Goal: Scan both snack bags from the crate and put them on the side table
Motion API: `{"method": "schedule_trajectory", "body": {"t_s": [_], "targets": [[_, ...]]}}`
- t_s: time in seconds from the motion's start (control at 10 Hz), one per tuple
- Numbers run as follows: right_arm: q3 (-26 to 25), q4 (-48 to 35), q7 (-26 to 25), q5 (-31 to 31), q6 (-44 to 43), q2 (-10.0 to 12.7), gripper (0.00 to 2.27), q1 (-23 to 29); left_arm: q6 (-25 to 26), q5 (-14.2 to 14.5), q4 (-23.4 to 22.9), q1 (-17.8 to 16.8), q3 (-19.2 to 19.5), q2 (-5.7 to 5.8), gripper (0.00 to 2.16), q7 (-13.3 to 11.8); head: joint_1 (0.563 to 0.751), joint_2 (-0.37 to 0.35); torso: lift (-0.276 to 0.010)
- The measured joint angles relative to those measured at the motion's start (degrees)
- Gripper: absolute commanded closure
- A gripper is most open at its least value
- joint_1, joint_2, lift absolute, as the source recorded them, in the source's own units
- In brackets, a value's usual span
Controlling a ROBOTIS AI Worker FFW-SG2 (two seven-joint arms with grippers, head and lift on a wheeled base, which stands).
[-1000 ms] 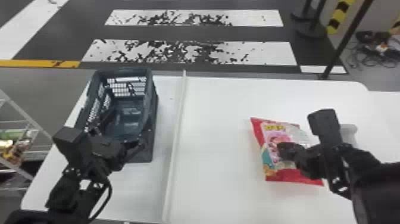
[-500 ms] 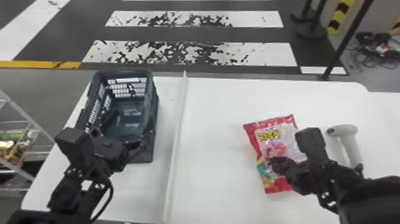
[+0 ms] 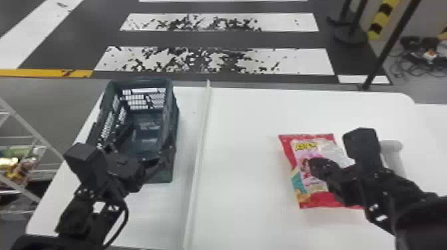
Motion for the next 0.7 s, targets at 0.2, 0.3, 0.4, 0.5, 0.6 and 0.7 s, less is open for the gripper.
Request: {"method": "schedule_trajectory", "body": {"t_s": [0.2, 0.3, 0.4, 0.5, 0.6, 0.7], "targets": [[1.6, -0.5, 0.0, -0.2, -1.1, 0.0, 2.25, -1.1, 0.0, -0.1, 0.0, 0.1, 0.0, -0.01, 0.1, 0.0, 0.695, 0.08, -0.087], [3.6, 2.2, 0.1, 0.0, -2.8, 0.0, 2.25, -3.1, 0.0, -0.1, -0.1, 0.1, 0.0, -0.02, 0.1, 0.0, 0.695, 0.101, -0.087], [5.4, 5.2, 0.1, 0.1, -3.9, 0.0, 2.25, -5.0, 0.0, -0.1, -0.2, 0.2, 0.0, -0.03, 0.1, 0.0, 0.695, 0.109, -0.087], [7.1, 8.5, 0.1, 0.1, -5.7, 0.1, 2.25, -6.8, 0.0, -0.1, -0.3, 0.3, 0.1, -0.02, 0.1, 0.0, 0.695, 0.129, -0.087], [8.7, 12.1, 0.0, 0.4, -7.3, 0.4, 2.25, -8.8, 0.0, -0.1, -0.3, 0.4, 0.2, 0.01, 0.1, 0.0, 0.695, 0.146, -0.087], [9.5, 14.9, 0.0, 0.9, -7.8, 0.7, 2.25, -10.5, 0.0, -0.1, -0.4, 0.4, 0.3, 0.01, 0.1, 0.0, 0.695, 0.153, -0.087]]}}
